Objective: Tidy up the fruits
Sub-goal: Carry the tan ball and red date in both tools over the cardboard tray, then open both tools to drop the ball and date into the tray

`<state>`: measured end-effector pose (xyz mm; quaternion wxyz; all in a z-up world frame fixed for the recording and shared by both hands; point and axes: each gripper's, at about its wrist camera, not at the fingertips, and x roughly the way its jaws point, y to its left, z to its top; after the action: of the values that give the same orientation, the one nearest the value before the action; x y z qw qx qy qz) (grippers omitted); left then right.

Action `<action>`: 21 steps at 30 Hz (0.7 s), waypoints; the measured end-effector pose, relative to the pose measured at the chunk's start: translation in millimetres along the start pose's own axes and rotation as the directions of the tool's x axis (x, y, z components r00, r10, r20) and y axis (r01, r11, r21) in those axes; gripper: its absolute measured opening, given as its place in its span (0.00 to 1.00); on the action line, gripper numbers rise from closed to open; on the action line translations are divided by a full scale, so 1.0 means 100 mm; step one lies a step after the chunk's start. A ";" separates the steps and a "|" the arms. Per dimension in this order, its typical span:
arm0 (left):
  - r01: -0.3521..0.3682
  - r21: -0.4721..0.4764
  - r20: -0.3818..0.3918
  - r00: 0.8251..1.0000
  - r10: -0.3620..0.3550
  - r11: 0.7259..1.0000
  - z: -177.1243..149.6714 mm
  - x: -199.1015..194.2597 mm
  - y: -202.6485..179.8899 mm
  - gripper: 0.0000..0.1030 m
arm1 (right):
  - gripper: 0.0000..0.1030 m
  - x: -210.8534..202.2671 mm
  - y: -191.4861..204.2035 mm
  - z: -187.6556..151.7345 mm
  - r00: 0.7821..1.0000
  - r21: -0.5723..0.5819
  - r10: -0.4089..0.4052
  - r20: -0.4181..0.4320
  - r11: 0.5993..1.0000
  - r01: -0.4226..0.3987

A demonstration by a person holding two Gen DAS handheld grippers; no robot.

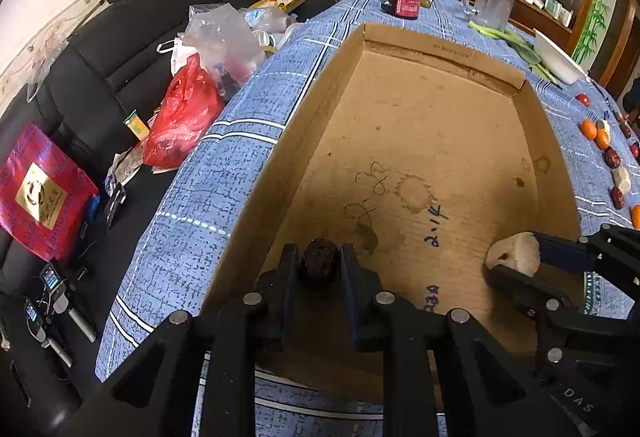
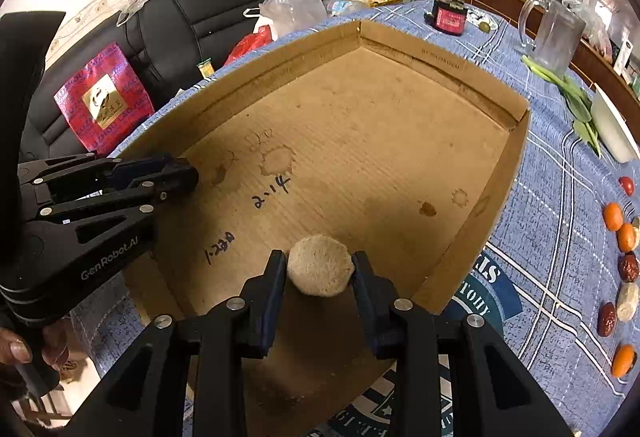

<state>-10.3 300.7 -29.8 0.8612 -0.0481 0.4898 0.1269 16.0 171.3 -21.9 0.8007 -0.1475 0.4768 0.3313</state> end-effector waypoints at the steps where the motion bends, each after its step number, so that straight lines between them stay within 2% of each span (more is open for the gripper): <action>1: -0.004 -0.001 0.001 1.000 0.004 1.000 0.00 0.00 0.00 0.25 | 0.37 -0.01 0.00 0.00 1.000 -0.004 0.002 0.001 1.000 -0.002; 2: -0.010 -0.001 0.003 1.000 0.010 1.000 -0.01 0.00 0.00 0.35 | 0.40 -0.01 0.01 0.00 1.000 -0.007 0.002 0.002 1.000 -0.002; 3: -0.017 -0.001 0.001 1.000 0.017 1.000 -0.01 -0.01 0.01 0.40 | 0.43 -0.02 0.01 0.00 1.000 -0.010 0.002 0.004 1.000 -0.002; 5: -0.023 0.000 0.005 1.000 0.023 1.000 -0.01 -0.04 0.00 0.43 | 0.43 -0.06 0.01 -0.01 1.000 -0.013 0.001 0.013 1.000 -0.001; 13: -0.050 -0.023 0.021 0.999 0.051 0.998 -0.10 -0.21 -0.01 0.49 | 0.43 -0.37 -0.02 -0.10 0.998 -0.028 -0.009 0.067 1.000 0.011; 18: -0.082 -0.036 0.050 0.995 0.084 0.996 -0.14 -0.38 -0.10 0.51 | 0.44 -0.61 -0.18 -0.23 0.995 0.000 -0.024 0.100 1.000 0.024; 21: -0.087 -0.036 0.071 0.994 0.089 0.996 -0.14 -0.47 -0.22 0.54 | 0.51 -0.76 -0.36 -0.37 0.993 0.041 -0.046 0.111 0.998 0.041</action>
<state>-38.9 268.6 2.2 0.8711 -0.0359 0.4578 0.1742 -9.3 95.0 21.8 0.8359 -0.1238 0.4341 0.3123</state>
